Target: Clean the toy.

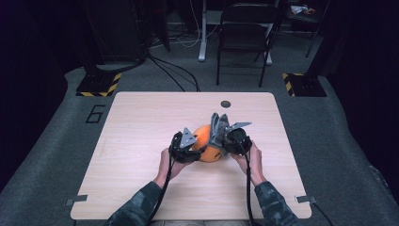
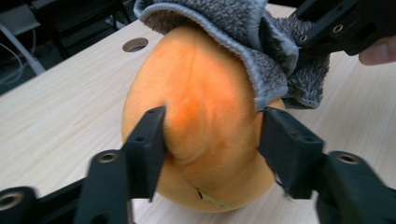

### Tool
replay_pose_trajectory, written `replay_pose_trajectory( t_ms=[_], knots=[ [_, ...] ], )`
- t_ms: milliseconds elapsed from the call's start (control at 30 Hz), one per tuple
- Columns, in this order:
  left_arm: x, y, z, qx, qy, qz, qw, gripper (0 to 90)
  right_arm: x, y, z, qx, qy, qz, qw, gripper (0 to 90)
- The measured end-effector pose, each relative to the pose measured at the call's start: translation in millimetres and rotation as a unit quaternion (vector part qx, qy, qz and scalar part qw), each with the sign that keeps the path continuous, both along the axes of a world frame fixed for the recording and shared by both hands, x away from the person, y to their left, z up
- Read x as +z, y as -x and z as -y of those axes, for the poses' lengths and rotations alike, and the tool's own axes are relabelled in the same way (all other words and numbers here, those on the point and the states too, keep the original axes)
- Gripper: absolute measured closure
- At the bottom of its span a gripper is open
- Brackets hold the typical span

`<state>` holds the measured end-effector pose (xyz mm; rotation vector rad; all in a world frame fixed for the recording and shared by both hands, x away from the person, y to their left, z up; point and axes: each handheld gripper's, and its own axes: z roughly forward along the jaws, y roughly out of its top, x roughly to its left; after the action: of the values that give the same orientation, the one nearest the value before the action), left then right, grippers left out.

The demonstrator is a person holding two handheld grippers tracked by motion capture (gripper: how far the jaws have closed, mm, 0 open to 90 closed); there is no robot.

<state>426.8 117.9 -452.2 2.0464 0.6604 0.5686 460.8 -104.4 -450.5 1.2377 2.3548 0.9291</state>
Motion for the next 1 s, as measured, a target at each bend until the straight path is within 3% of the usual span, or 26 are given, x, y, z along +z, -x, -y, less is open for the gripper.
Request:
replay_pose_trajectory(
  t_ms=[100,200,267,300,433,533,633,667,700,767,900,1000],
  knots=[
    [0.6,2.2,6.9,0.0,-0.032,0.026,0.9992,37.8,-0.6,-0.2,0.7,0.0,0.002,0.001,1.0,77.1],
    [3.1,5.9,14.0,-0.002,-0.061,0.057,0.9966,36.6,-1.3,-0.1,1.9,-0.004,0.002,-0.001,1.0,77.1],
    [4.1,8.1,16.3,-0.001,-0.065,0.067,0.9957,35.8,-1.4,0.1,2.0,-0.003,0.0,-0.002,1.0,77.1],
    [6.1,11.0,20.7,-0.002,-0.08,0.083,0.9934,35.4,-1.2,0.7,1.6,-0.003,0.0,-0.004,1.0,77.1],
    [0.5,6.6,25.2,-0.003,-0.105,0.068,0.9922,35.2,-1.8,0.8,3.1,-0.006,-0.001,-0.003,1.0,77.1],
    [-2.8,2.3,22.8,0.0,-0.109,0.06,0.9923,41.6,-1.9,0.6,5.6,-0.01,-0.005,-0.009,0.9999,77.0],
    [-4.7,-0.7,18.7,0.005,-0.102,0.053,0.9934,54.5,-0.4,0.6,9.1,-0.016,-0.006,-0.009,0.9998,77.0],
    [-6.0,-2.8,16.0,0.008,-0.1,0.044,0.994,54.5,0.7,0.5,11.6,-0.019,-0.007,-0.007,0.9998,77.0],
    [-8.1,-5.4,11.7,0.015,-0.092,0.038,0.9949,62.6,3.9,1.9,17.9,-0.033,-0.012,-0.009,0.9994,77.0],
    [-9.6,-9.2,5.2,0.026,-0.076,0.03,0.9963,66.5,5.8,2.8,24.3,-0.041,-0.013,-0.012,0.999,77.0],
    [-10.0,-15.1,-9.3,0.042,-0.021,0.007,0.9989,70.3,9.6,6.2,39.1,-0.061,-0.018,-0.01,0.9979,76.8],
    [-9.1,-17.7,-21.4,0.059,0.018,-0.018,0.9979,71.3,14.5,9.4,48.7,-0.077,-0.011,-0.007,0.9969,76.6]
  ],
)
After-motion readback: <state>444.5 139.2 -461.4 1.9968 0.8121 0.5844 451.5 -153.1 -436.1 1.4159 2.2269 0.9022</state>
